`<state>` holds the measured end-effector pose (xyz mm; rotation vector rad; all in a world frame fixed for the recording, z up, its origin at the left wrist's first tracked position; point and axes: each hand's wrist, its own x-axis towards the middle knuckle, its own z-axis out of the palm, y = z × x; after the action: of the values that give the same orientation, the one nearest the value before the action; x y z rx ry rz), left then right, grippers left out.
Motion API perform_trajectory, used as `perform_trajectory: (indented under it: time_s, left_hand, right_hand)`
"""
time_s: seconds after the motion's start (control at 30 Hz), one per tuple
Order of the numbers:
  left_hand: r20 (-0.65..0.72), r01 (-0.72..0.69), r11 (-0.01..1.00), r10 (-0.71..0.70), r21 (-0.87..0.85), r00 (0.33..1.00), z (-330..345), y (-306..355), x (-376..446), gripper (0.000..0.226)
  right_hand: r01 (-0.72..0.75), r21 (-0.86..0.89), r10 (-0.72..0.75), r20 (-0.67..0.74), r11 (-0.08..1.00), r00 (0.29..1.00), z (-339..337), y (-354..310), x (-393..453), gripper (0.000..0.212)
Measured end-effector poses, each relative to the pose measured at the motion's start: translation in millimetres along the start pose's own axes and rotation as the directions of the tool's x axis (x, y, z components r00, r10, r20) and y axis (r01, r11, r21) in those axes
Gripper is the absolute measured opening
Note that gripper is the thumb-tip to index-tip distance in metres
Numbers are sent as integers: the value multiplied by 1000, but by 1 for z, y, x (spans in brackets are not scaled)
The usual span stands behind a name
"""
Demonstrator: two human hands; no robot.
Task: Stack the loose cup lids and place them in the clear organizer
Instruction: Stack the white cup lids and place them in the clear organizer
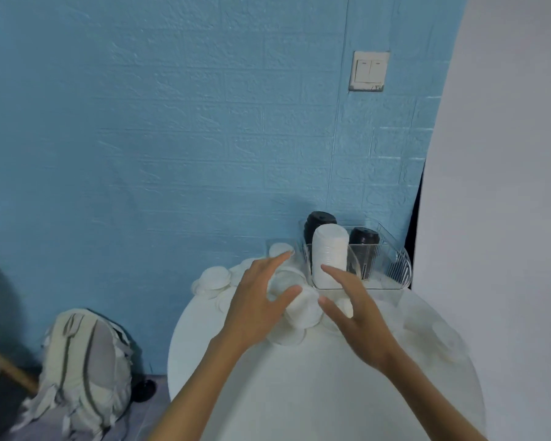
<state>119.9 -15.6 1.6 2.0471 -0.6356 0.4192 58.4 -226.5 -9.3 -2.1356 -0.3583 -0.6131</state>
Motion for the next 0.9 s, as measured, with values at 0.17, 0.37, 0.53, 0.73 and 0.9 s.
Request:
perform_trajectory:
  time_s: [0.17, 0.37, 0.53, 0.73, 0.9]
  left_hand:
    - [85, 37, 991, -48, 132, 995, 13, -31, -66, 58]
    - [231, 101, 926, -195, 365, 953, 32, -47, -106, 68]
    - [314, 20, 855, -212, 518, 925, 38, -51, -90, 67]
    - [338, -12, 870, -178, 492, 924, 39, -50, -99, 56]
    - [328, -69, 888, -94, 454, 940, 38, -46, -119, 60]
  right_hand:
    - [-44, -67, 50, 93, 997, 994, 26, 20, -58, 52]
    - [-97, -340, 213, 324, 935, 922, 39, 43, -98, 57]
    - [-113, -398, 254, 323, 910, 912, 42, 44, -97, 66]
    - [-112, -437, 273, 325, 892, 905, 42, 43, -98, 67]
    - [-98, -440, 260, 325, 893, 909, 42, 40, -98, 73]
